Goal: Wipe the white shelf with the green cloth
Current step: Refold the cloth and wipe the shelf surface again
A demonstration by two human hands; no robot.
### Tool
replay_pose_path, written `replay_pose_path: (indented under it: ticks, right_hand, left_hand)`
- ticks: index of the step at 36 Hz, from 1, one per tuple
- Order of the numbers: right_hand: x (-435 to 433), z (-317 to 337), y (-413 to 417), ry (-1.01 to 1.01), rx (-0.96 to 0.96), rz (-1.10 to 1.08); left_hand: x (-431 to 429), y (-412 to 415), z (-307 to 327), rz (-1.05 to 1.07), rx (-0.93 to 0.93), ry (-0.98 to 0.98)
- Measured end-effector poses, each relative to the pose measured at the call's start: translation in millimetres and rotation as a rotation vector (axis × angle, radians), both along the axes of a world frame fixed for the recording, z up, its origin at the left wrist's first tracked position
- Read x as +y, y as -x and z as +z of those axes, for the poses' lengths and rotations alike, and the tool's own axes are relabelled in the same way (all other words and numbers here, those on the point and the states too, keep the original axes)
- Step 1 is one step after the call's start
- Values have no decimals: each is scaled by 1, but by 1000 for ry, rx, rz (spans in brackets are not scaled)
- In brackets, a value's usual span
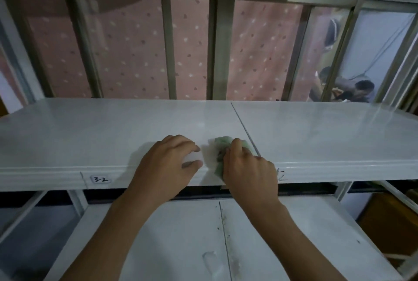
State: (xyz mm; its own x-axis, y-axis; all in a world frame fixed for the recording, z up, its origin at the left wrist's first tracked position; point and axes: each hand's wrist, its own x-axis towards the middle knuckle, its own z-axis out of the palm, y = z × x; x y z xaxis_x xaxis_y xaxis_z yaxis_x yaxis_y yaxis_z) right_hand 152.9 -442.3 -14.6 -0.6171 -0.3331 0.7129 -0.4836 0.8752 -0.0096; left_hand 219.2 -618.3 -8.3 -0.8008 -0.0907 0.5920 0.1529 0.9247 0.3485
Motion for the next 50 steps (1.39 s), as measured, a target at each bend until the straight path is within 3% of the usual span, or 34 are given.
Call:
replay_pose_path:
  ticks: [11,15,25,42,50]
  right_hand:
    - [-79,18,-32,-152,-78,94]
    - [-100,24,-40,-170,-122,217]
    - [-145,26,-65,-233,-134,270]
    - [-282,27,-98,-238,-153,501]
    - [-351,31,-130,-247,-171,587]
  left_hand:
    - [-54,-45,-7,277,-12,43]
    - [-77,-61,-10,319,-2,22]
    - [-138,-96,-17,441,26,-44]
    - [-233,-138,-46,604,333,-97]
    - [-287,-172,-53,664,306,-150]
